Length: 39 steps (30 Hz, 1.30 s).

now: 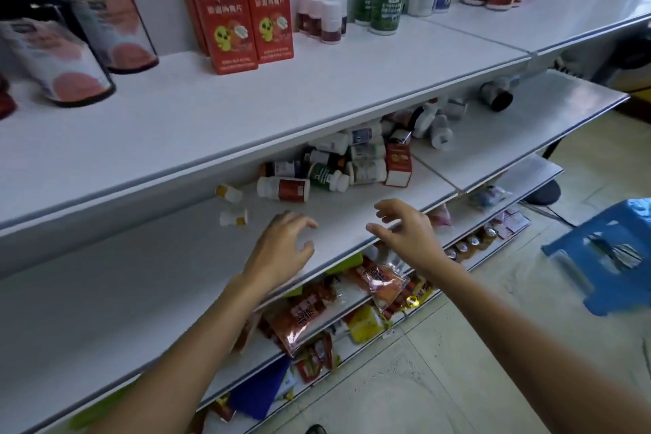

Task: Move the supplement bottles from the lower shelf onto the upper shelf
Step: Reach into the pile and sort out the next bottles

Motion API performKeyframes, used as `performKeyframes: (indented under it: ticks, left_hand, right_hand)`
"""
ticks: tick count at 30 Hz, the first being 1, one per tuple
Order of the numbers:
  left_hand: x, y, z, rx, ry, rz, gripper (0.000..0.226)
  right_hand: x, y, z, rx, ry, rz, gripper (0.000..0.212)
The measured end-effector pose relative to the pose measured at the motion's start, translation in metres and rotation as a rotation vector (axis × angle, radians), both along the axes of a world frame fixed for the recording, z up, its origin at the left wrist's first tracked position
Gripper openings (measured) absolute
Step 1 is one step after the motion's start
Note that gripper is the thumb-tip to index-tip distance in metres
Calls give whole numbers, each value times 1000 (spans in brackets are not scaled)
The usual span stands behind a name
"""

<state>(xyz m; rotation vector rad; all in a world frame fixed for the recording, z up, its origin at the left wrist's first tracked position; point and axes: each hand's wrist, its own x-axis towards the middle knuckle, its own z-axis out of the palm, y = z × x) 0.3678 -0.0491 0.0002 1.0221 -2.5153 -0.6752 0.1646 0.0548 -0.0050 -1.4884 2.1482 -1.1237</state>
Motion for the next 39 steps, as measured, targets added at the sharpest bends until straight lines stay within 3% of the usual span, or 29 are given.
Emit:
performKeyframes:
  ticks: [6, 12, 16, 22, 26, 31, 35, 39]
  left_hand:
    - [-6, -43, -27, -11, -123, 197, 33]
    - [-4, -71, -45, -102, -131, 383, 43]
    - [17, -89, -66, -130, -285, 454, 52]
    - [25, -104, -67, -184, -384, 524, 27]
    - [15, -87, -55, -29, -420, 630, 32]
    - [-11, -58, -27, 234, -54, 656, 49]
    - [-37, -32, 9, 331, 137, 735, 36]
    - [-45, -3, 37, 336, 251, 758, 27]
  right_hand:
    - [-49, -40, -29, 51, 58, -31, 36]
    - [-93, -109, -51, 101, 237, 11, 53]
    - [-105, -133, -61, 100, 414, 37, 58]
    - [-109, -153, -52, 271, 637, 18, 50]
    - [-104, -153, -36, 309, 536, 78, 60]
    - [-92, -150, -2, 169, 203, 155, 68]
    - [-78, -143, 34, 33, -65, 253, 64]
    - [-60, -133, 57, 129, -257, 360, 59]
